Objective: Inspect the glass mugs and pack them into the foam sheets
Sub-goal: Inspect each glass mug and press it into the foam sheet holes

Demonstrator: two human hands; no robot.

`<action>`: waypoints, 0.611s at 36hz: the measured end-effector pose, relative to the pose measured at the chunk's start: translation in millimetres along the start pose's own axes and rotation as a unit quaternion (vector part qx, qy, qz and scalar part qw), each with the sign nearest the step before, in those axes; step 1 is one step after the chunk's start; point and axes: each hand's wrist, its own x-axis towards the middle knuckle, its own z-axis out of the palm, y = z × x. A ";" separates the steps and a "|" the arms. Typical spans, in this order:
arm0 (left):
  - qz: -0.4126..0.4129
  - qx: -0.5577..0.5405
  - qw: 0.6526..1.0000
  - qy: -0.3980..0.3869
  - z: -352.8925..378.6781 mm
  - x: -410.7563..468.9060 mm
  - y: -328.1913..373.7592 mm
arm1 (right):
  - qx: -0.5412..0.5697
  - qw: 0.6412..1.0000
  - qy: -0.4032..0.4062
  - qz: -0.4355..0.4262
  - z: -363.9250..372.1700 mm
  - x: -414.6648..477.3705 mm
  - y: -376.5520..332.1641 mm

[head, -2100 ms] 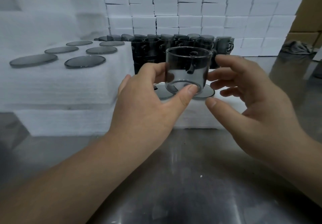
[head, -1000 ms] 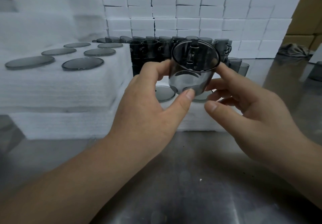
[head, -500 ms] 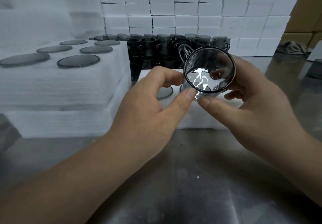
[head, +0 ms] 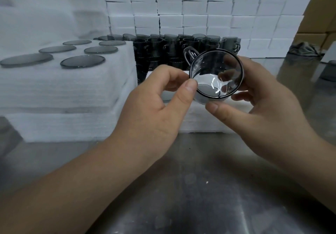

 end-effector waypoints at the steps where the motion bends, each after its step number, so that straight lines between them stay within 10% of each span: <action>1: 0.001 -0.002 1.000 -0.002 -0.1 -0.2 0.2 | 0.000 1.000 0.001 0.001 -0.1 -0.2 -0.1; 22: -0.018 0.026 0.999 0.024 -2.6 1.8 3.3 | -0.016 1.000 0.000 0.006 0.4 -1.3 0.9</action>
